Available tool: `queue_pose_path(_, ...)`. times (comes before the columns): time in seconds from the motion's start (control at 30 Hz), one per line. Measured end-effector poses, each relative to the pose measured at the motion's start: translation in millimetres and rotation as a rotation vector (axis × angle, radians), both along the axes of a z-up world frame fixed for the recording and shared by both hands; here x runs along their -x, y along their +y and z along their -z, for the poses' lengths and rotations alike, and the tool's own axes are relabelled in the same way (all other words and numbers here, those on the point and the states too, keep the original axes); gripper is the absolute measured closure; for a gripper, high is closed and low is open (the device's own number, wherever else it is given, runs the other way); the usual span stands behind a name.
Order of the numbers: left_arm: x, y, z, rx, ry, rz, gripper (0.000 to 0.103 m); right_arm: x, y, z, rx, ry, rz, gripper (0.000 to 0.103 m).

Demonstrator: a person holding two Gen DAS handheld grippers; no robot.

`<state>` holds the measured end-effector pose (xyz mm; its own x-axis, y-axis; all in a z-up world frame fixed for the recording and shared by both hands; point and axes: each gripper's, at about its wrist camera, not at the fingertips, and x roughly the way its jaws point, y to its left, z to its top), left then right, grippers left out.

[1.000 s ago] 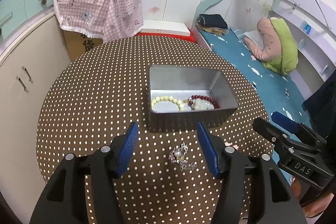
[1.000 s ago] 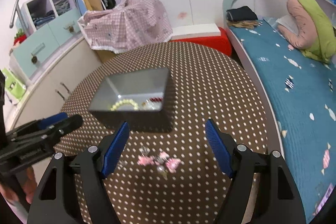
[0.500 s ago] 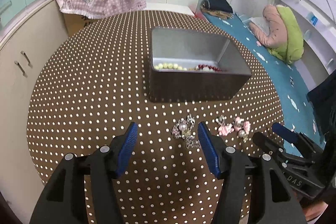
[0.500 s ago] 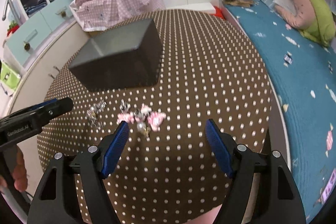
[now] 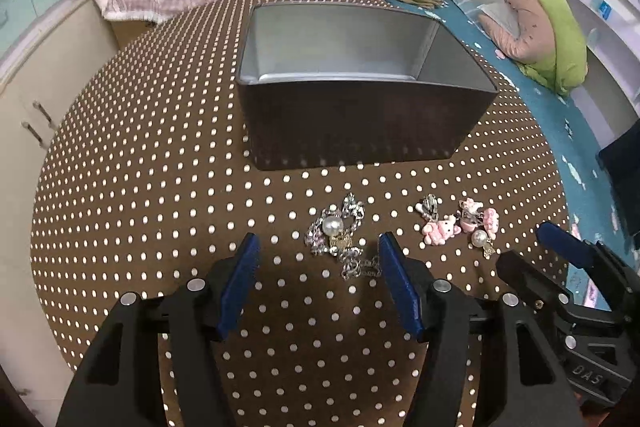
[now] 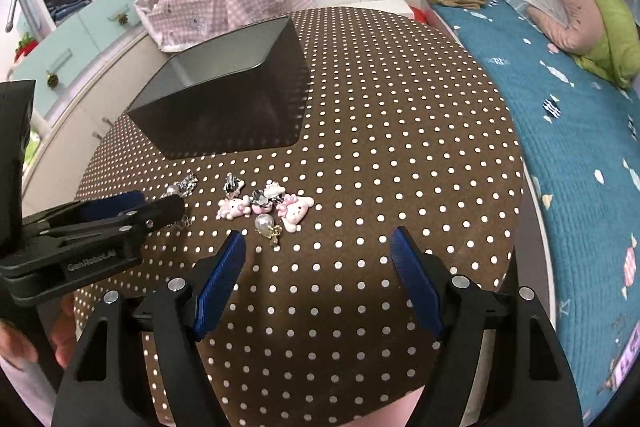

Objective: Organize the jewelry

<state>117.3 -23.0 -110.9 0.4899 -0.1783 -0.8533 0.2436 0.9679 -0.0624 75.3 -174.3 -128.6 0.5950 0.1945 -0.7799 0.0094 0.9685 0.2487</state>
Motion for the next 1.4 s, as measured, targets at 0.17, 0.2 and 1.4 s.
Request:
queue_pose_path(0.17, 1.5, -8.0, 1.0, -0.039, -0.027, 0.037, 0.08, -3.4, 0.7, -0.8, 0.004, -0.003, 0.002, 0.03)
queue_pose_path(0.2, 1.9, -6.4, 0.8, -0.027, -0.026, 0.04, 0.08, -3.8, 1.2, -1.0, 0.005, -0.004, 0.002, 0.03)
queue_pose_path(1.4, 18.5, 88.5, -72.8, 0.415, -0.07, 0.041, 0.08, -8.4, 56.0, 0.4, 0.063, -0.071, -0.116, 0.084)
